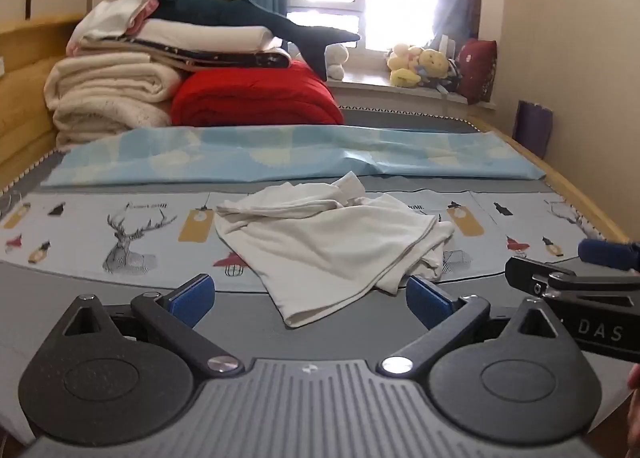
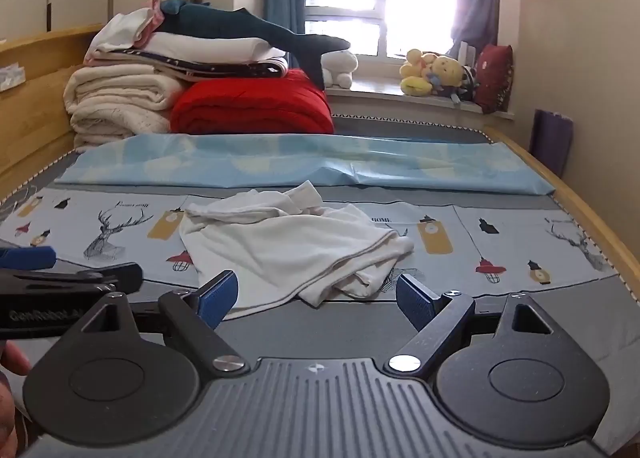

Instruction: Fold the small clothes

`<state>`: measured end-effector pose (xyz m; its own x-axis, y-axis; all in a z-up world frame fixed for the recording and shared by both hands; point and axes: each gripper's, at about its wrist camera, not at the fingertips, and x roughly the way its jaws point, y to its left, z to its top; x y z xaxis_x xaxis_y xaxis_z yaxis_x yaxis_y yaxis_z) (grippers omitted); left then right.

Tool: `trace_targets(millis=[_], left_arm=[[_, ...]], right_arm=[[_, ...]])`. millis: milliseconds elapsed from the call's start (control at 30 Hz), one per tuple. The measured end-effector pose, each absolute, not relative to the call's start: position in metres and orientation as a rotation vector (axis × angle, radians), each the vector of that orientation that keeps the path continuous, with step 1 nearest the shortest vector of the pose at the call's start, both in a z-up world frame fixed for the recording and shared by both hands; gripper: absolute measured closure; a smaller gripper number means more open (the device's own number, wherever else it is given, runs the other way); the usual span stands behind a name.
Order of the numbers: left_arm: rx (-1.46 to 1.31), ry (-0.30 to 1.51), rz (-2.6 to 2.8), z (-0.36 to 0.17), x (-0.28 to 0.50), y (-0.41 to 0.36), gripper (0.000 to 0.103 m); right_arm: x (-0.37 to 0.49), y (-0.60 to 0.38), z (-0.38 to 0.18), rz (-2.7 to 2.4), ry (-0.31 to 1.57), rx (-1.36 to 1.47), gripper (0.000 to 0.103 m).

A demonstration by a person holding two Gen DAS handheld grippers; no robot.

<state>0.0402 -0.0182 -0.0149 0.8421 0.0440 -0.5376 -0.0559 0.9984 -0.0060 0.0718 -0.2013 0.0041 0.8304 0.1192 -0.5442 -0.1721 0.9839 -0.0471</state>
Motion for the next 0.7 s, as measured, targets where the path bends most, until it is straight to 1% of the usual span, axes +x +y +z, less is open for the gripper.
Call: trace_targets(millis=[33, 233, 400, 500, 567, 633, 700], left_arm=[[-0.025, 0.562, 0.048, -0.014, 0.04, -0.018, 0.001], [-0.038, 0.544, 0.021, -0.011, 0.035, -0.019, 0.001], [-0.024, 0.531, 0.011, -0.011, 0.031, -0.023, 0.001], [-0.009, 0.516, -0.001, -0.01, 0.03, -0.024, 0.002], [-0.002, 0.508, -0.006, -0.009, 0.028, -0.024, 0.002], [-0.002, 0.509, -0.005, -0.009, 0.027, -0.024, 0.002], [-0.004, 0.508, -0.002, -0.008, 0.026, -0.023, 0.002]], right_arm=[[0.072, -0.201, 0.004, 0.153, 0.568, -0.106, 0.02], [0.071, -0.2, 0.004, 0.16, 0.571, -0.1, 0.02], [0.063, -0.202, 0.004, 0.15, 0.549, -0.099, 0.024], [0.064, -0.199, 0.002, 0.159, 0.546, -0.105, 0.03], [0.063, -0.198, 0.003, 0.163, 0.508, -0.113, 0.036], [0.061, -0.198, 0.004, 0.167, 0.489, -0.11, 0.04], [0.061, -0.199, 0.005, 0.175, 0.489, -0.095, 0.04]])
